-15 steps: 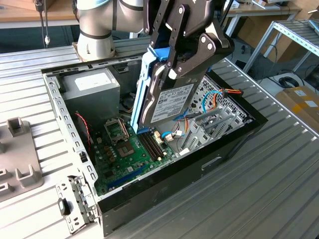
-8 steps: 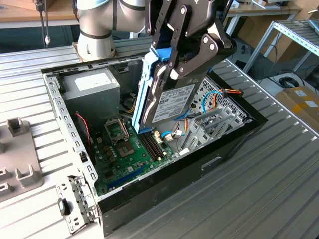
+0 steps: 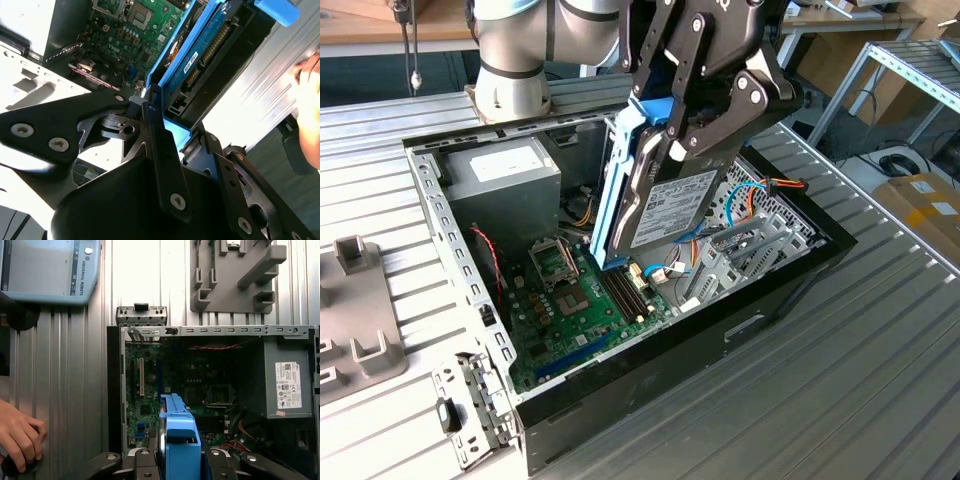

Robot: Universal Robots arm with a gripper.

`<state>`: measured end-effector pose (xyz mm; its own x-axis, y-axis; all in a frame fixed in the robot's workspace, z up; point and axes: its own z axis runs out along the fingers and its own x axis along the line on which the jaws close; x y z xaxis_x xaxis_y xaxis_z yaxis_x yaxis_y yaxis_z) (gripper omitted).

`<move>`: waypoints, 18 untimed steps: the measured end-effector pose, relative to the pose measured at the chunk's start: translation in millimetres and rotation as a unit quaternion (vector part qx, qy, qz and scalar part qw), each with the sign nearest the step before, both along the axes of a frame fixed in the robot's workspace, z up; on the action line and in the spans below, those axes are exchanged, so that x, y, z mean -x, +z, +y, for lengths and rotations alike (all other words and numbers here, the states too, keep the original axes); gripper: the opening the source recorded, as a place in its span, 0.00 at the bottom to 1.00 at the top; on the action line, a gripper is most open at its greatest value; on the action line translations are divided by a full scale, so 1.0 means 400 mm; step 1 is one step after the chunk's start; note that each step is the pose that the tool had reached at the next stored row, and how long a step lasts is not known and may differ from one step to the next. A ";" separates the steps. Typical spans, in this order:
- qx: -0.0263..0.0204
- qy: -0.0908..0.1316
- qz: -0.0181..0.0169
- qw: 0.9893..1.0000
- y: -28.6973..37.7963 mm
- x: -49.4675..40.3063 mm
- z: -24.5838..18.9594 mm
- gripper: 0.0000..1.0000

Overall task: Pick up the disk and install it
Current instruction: 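Insert the disk into the insertion slot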

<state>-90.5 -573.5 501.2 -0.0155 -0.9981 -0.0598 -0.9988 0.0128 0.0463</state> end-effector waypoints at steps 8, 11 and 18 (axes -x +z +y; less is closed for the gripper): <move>0.000 0.000 0.000 1.000 -0.003 -0.043 -0.011 0.37; 0.000 0.000 0.000 1.000 -0.003 -0.046 -0.012 0.37; 0.000 0.000 0.000 1.000 -0.003 -0.053 -0.015 0.37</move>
<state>-69.2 -579.5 499.9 -0.0155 -0.9981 -0.0596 -0.9988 0.0128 0.0463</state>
